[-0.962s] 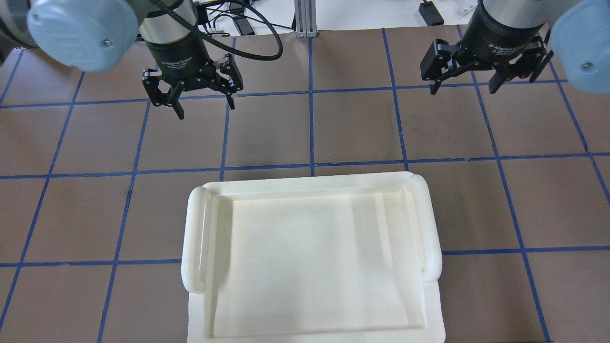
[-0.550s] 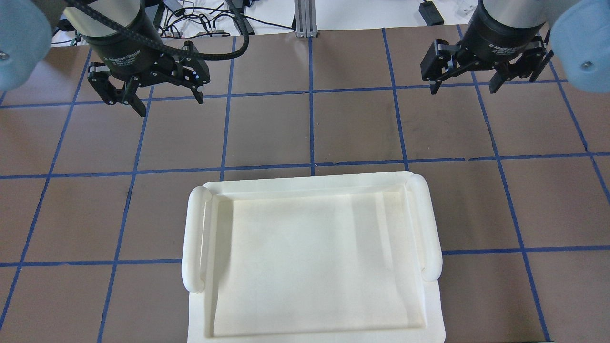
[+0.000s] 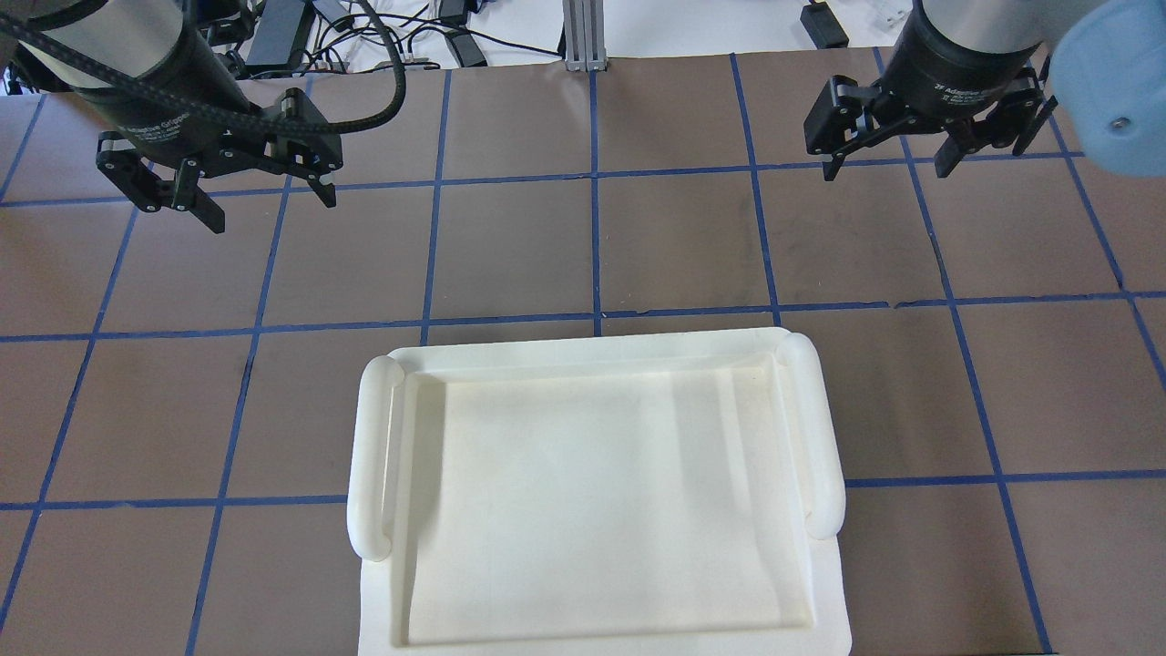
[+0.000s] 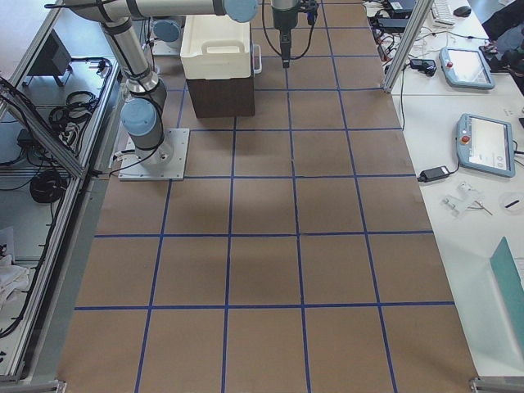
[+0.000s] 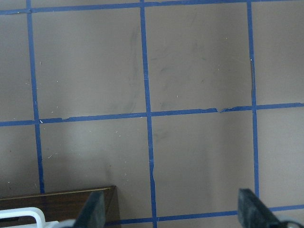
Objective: Put scissors in drawer and close it
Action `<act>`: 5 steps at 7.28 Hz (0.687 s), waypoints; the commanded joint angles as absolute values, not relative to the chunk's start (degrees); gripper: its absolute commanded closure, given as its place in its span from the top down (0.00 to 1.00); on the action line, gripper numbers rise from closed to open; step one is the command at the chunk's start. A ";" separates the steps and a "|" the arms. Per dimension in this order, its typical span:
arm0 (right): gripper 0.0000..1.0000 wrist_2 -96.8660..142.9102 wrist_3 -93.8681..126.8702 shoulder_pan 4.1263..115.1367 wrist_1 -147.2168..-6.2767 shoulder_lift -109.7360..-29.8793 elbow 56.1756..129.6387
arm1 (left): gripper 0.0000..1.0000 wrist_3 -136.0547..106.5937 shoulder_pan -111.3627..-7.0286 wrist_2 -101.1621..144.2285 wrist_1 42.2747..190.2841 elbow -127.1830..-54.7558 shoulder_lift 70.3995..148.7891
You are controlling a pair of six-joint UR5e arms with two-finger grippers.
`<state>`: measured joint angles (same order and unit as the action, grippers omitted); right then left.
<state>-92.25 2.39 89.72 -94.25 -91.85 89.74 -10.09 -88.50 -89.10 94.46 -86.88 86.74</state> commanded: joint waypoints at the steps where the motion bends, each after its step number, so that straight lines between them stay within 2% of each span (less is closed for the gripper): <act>1: 1.00 -92.29 2.37 89.65 -94.22 -91.85 89.74 | 1.00 -10.37 -88.33 -89.38 91.96 -86.92 87.79; 5: 1.00 -92.29 2.37 89.65 -94.22 -91.85 89.82 | 1.00 -9.58 -88.33 -89.47 92.11 -86.84 87.46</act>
<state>-92.28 2.37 89.65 -94.22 -91.84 89.76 -9.88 -88.33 -89.46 91.91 -86.85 87.72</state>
